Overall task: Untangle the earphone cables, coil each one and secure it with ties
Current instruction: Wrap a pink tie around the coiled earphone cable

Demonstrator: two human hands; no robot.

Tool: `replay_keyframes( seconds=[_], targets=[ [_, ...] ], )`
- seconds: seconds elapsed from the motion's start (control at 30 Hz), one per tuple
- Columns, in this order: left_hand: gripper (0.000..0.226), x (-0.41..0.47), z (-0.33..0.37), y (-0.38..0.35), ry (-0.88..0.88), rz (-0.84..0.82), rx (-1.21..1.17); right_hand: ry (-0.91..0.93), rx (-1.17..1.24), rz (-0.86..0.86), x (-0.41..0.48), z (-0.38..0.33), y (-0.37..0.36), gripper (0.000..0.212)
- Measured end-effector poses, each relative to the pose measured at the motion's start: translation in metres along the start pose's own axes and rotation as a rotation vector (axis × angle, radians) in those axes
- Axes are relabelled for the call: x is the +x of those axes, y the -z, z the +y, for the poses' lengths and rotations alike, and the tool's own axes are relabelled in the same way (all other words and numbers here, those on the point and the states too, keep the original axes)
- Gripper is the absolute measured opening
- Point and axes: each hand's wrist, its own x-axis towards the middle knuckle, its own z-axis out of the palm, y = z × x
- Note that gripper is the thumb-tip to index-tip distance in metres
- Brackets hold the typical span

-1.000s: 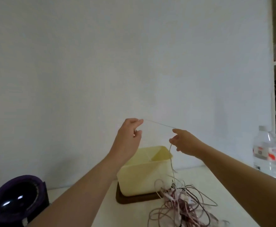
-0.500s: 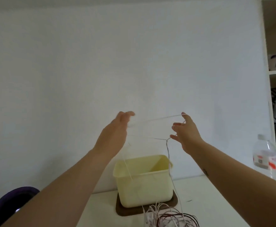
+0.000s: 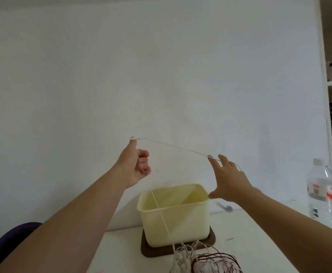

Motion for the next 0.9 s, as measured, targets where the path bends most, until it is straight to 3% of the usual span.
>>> replay_keyframes(
  seconds=[0.1, 0.27, 0.33, 0.47, 0.67, 0.8, 0.9],
  targets=[
    [0.054, 0.003, 0.004, 0.010, -0.089, 0.004, 0.299, -0.079, 0.050, -0.083, -0.001, 0.021, -0.006, 0.104],
    [0.033, 0.004, 0.008, 0.012, -0.193, -0.002, 0.508, -0.118, 0.332, -0.084, 0.002, 0.034, -0.015, 0.037],
    [0.027, 0.004, 0.009, 0.009, -0.192, -0.027, 0.520, -0.078, 0.490, -0.087, 0.001, 0.024, -0.010, 0.023],
    [0.021, -0.002, 0.007, 0.001, -0.198, -0.078, 0.528, 0.066, 0.618, -0.143, -0.007, -0.013, 0.007, 0.022],
    [0.025, -0.011, 0.008, -0.013, -0.281, -0.109, 0.475, 0.323, 0.638, -0.490, -0.037, -0.068, -0.021, 0.040],
    [0.028, -0.017, 0.012, -0.014, -0.373, -0.106, 0.430, 0.314, 0.514, -0.512, -0.042, -0.077, -0.055, 0.025],
    [0.029, -0.018, 0.015, -0.008, -0.424, -0.080, 0.418, 0.260, 0.422, -0.496, -0.035, -0.066, -0.063, 0.026]
  ],
)
